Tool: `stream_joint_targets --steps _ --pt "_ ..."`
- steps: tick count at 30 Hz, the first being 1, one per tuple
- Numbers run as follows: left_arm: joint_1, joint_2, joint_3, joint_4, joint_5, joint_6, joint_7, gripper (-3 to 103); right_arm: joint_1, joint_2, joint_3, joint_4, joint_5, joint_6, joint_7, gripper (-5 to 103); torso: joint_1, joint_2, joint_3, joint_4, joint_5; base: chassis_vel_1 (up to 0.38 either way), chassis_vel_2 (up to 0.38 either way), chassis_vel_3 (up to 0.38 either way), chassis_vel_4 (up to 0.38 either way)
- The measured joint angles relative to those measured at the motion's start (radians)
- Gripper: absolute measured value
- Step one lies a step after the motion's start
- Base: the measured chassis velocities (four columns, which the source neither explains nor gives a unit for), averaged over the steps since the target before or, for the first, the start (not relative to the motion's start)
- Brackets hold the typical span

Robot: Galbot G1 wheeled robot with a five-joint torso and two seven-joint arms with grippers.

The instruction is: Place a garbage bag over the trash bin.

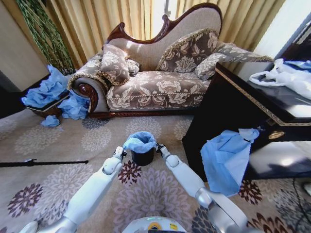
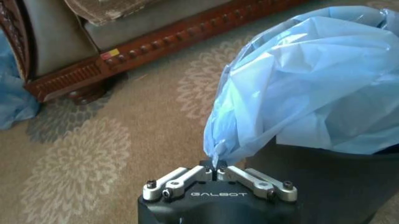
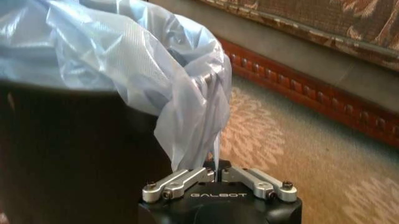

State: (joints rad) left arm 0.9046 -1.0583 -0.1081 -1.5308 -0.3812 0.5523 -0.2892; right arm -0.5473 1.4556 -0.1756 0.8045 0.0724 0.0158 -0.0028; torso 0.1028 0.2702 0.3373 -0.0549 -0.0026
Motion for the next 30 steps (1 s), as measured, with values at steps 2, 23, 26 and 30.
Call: stream_joint_targets --steps 2,23,26,30 --pt "0.001 0.0 0.001 0.001 0.002 0.0 0.004 0 -0.005 -0.002 0.002 0.0 -0.003 0.0 0.0 0 0.0 0.0 0.0 -0.0001 0.0 0.0 0.0 0.0 0.0" --pt "0.018 -0.028 0.005 0.13 0.092 -0.042 0.106 0 -0.021 0.042 0.064 -0.08 -0.029 0.023 -0.017 0 0.0 0.0 0.0 0.0 -0.0001 0.0 0.0 0.0 0.0" --pt "0.015 -0.032 0.007 0.148 0.11 -0.054 0.124 0 -0.024 0.042 0.066 -0.085 -0.034 0.023 -0.019 0 0.0 0.0 0.0 -0.0001 0.0 0.0 0.0 0.0 0.0" --pt "0.014 -0.036 0.007 0.163 0.124 -0.058 0.132 0 -0.029 0.044 0.07 -0.095 -0.041 0.023 -0.019 0 0.0 0.0 0.0 0.0001 0.0 0.0 0.0 0.0 0.0"
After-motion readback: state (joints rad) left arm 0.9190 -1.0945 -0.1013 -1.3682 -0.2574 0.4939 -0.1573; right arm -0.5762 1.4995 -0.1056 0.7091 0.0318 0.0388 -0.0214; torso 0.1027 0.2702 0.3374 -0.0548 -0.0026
